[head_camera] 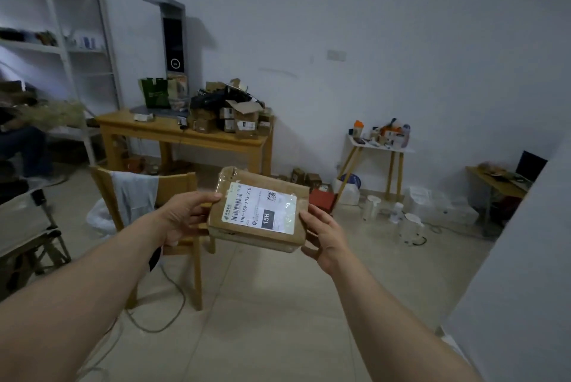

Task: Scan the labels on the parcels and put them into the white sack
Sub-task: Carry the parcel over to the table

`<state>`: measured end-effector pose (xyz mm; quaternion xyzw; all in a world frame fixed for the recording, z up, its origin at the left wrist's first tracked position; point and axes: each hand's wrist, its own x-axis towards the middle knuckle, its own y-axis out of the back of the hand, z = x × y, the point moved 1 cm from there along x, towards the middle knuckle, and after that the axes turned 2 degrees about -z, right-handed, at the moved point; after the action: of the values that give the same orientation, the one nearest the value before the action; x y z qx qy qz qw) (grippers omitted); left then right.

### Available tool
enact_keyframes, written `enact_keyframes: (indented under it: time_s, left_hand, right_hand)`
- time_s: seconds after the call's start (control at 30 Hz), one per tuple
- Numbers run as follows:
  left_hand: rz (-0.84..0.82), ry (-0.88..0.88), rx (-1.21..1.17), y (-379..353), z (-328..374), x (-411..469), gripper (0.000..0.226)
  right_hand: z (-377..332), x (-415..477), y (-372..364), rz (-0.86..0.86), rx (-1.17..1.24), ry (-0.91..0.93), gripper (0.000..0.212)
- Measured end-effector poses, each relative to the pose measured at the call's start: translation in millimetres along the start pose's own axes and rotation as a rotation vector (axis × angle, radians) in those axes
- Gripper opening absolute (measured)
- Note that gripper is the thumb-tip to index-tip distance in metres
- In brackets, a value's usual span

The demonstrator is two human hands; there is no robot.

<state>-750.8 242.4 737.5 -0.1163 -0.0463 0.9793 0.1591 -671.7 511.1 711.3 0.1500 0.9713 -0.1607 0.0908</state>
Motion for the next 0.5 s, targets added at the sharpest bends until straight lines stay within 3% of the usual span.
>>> enact_keyframes:
  time_s: [0.13, 0.3, 0.5]
  left_hand:
    - [0.024, -0.015, 0.005, -11.1, 17.4, 88.4, 0.067]
    - [0.062, -0.007, 0.010, -0.7, 54.8, 191.5, 0.078]
    - [0.101, 0.047, -0.067, 22.0, 53.5, 298.8, 0.090]
  right_hand:
    - [-25.8, 97.6, 5.9, -0.069, 0.014, -0.028, 0.028]
    - [-51.0, 211.6, -7.6, -0.137, 0.010, -0.116, 0.032]
    - [-48.0, 328.3, -18.0, -0.259, 0.065, -0.228, 0.022]
